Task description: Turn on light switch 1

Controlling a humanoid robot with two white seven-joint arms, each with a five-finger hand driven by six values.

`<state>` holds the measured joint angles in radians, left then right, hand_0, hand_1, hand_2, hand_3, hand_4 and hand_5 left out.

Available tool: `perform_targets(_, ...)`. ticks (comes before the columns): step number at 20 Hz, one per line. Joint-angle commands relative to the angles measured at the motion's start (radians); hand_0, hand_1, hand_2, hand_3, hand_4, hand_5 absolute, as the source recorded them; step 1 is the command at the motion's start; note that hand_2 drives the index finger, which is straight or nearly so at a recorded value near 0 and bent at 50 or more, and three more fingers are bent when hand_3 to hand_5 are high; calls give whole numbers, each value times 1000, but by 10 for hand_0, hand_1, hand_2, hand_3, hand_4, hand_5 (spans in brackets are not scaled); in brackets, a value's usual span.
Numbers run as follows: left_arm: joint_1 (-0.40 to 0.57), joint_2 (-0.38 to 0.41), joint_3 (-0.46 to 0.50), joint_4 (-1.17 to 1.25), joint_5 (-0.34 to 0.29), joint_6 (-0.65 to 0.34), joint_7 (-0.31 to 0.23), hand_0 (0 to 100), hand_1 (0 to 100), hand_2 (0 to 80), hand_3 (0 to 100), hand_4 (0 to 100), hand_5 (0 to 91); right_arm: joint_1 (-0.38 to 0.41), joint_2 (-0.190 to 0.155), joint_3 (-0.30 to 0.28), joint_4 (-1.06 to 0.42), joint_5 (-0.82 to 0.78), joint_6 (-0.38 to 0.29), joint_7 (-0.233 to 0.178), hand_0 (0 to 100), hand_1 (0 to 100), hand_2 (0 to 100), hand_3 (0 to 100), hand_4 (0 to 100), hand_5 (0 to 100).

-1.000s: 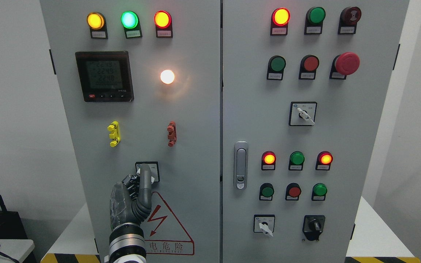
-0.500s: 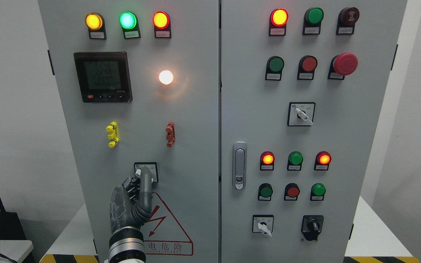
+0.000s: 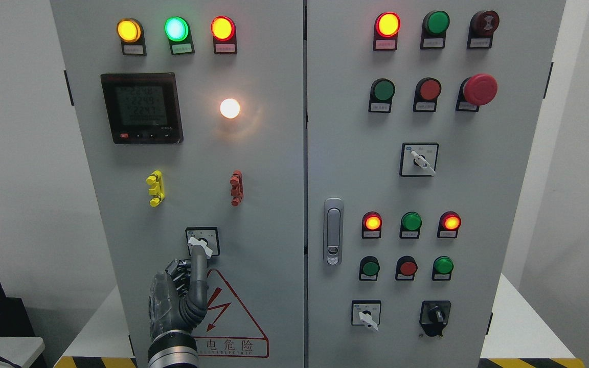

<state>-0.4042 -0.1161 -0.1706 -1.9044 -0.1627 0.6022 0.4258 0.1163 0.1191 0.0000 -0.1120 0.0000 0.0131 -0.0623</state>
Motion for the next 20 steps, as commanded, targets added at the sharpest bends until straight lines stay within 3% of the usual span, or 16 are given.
perform_targets(1, 102, 6, 5, -61, -6, -105, -48, 273, 131, 541, 875, 892, 864, -1, 1, 17, 0, -25, -1, -1, 120, 389, 0, 0, 0, 0)
perform_targets(3, 148, 10, 17, -61, -9, -172, -55, 207, 140, 540, 876, 892, 862, -1, 1, 17, 0, -25, 1, -1, 120, 389, 0, 0, 0, 0)
perform_targets(7, 264, 13, 110, -67, -11, -298, -136, 172, 151, 542, 875, 887, 856, 0, 1, 17, 0, -25, -1, -1, 120, 389, 0, 0, 0, 0)
perform_targets(9, 359, 32, 187, -58, -9, -434, -218, 170, 151, 542, 876, 886, 846, -1, -1, 17, 0, -25, -1, -1, 120, 389, 0, 0, 0, 0)
perform_targets(12, 496, 41, 313, 20, 2, -678, -387, 171, 100, 524, 872, 881, 827, -1, 1, 17, 0, -25, 1, -1, 120, 389, 0, 0, 0, 0)
perform_targets(13, 534, 49, 365, 62, 0, -761, -424, 167, 70, 498, 863, 880, 782, 0, -1, 17, 0, -25, -1, -1, 120, 389, 0, 0, 0, 0)
perform_targets(16, 619, 73, 511, 224, 8, -954, -453, 146, 28, 451, 783, 829, 663, 0, 1, 17, 0, -25, 1, -1, 120, 389, 0, 0, 0, 0)
perform_targets(18, 653, 81, 584, 344, 44, -1025, -478, 147, 15, 441, 753, 810, 638, 0, -1, 17, 0, -25, -1, -1, 120, 389, 0, 0, 0, 0)
perform_targets(20, 666, 81, 646, 482, 80, -1088, -495, 164, 0, 364, 640, 743, 572, 0, -1, 17, 0, -25, 1, -1, 120, 389, 0, 0, 0, 0)
